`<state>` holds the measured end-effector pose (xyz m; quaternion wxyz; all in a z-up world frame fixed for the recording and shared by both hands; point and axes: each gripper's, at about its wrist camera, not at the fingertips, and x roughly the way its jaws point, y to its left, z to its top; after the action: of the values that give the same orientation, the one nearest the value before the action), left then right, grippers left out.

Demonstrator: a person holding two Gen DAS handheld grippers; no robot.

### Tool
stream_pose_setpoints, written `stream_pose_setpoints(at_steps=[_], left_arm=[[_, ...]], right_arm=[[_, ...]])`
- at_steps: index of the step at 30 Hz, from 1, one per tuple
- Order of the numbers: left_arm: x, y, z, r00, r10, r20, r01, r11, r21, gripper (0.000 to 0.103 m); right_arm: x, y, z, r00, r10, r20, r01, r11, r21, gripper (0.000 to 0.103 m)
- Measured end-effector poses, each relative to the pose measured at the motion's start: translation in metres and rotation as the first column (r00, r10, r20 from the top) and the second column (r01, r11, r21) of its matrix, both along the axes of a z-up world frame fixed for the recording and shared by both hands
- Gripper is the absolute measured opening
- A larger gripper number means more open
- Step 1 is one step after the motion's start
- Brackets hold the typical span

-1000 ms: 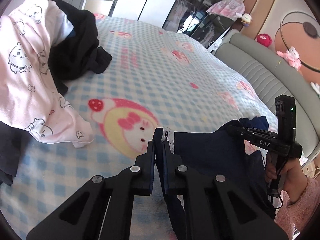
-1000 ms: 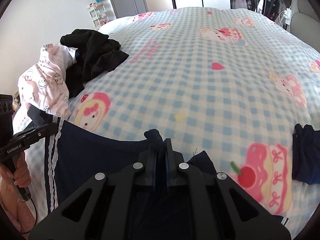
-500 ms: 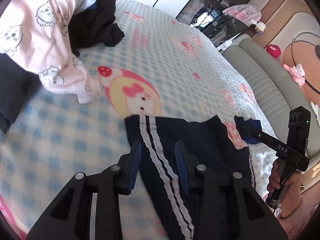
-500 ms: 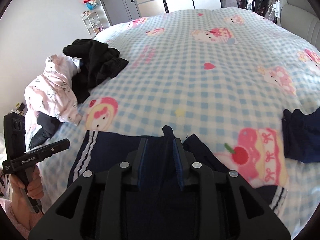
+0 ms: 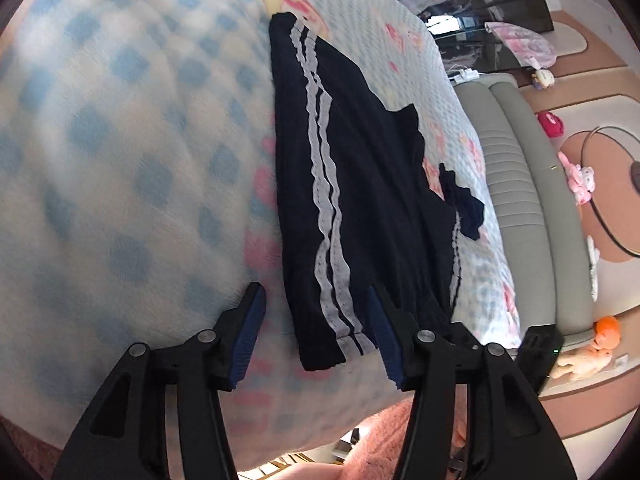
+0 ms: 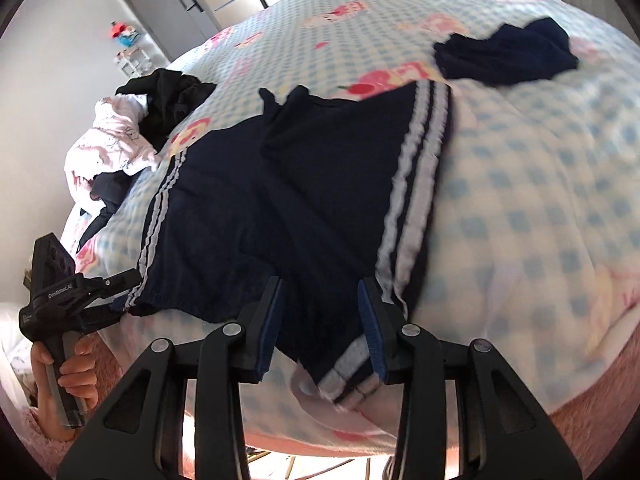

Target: Fold clothes

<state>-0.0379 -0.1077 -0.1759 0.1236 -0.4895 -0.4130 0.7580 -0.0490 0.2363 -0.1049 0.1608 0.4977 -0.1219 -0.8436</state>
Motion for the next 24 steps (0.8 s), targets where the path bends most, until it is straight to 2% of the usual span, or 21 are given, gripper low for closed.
stream_pose_setpoints(at_steps=[4, 6, 7, 9, 12, 14, 15, 16, 18, 21, 24], left_arm=[[0.003, 0.001, -0.001, 1.000, 0.006, -0.018, -0.005, 0.998, 0.069, 0.049], [0.006, 0.004, 0.000, 0.999, 0.005, -0.036, -0.003, 0.998, 0.070, 0.047], [0.007, 0.006, 0.000, 0.999, -0.003, -0.040, 0.005, 0.998, 0.060, 0.047], [0.005, 0.011, 0.002, 0.998, -0.028, -0.049, 0.030, 0.999, 0.037, 0.047], [0.001, 0.019, 0.005, 0.995, -0.076, -0.064, 0.076, 0.997, -0.012, 0.045], [0.000, 0.021, 0.007, 0.995, -0.077, -0.065, 0.072, 0.994, -0.079, 0.030], [0.000, 0.021, 0.007, 0.996, -0.065, -0.063, 0.059, 0.993, -0.101, 0.020], [0.000, 0.020, 0.007, 0.997, -0.054, -0.063, 0.046, 0.992, -0.121, 0.016], [0.005, 0.017, 0.011, 0.996, -0.035, -0.076, 0.025, 0.991, -0.128, 0.015], [0.018, 0.010, 0.020, 0.995, 0.006, -0.103, -0.025, 0.982, -0.185, 0.013], [0.025, -0.001, 0.020, 0.993, 0.050, -0.105, -0.068, 0.982, -0.177, 0.013]], right_arm=[[0.009, 0.016, -0.009, 0.998, -0.040, 0.043, 0.043, 0.996, -0.074, 0.039], [0.015, 0.018, -0.001, 0.998, -0.059, 0.007, 0.059, 0.997, -0.059, 0.041], [0.017, 0.021, 0.004, 0.997, -0.078, -0.015, 0.078, 0.996, -0.046, 0.050], [0.018, 0.026, 0.006, 0.995, -0.100, -0.022, 0.099, 0.994, -0.053, 0.056], [0.017, 0.030, -0.002, 0.995, -0.100, 0.020, 0.101, 0.992, -0.078, 0.056], [0.015, 0.023, -0.014, 0.996, -0.053, 0.072, 0.060, 0.994, -0.093, 0.056], [0.014, 0.018, -0.019, 0.995, -0.032, 0.090, 0.041, 0.994, -0.101, 0.056], [0.016, 0.014, -0.024, 0.995, -0.020, 0.097, 0.031, 0.994, -0.109, 0.058], [0.016, 0.011, -0.025, 0.996, -0.017, 0.089, 0.026, 0.994, -0.102, 0.058], [0.018, 0.013, -0.020, 0.998, -0.034, 0.058, 0.039, 0.996, -0.082, 0.055], [0.021, 0.020, -0.012, 0.997, -0.079, 0.010, 0.080, 0.995, -0.059, 0.054]])
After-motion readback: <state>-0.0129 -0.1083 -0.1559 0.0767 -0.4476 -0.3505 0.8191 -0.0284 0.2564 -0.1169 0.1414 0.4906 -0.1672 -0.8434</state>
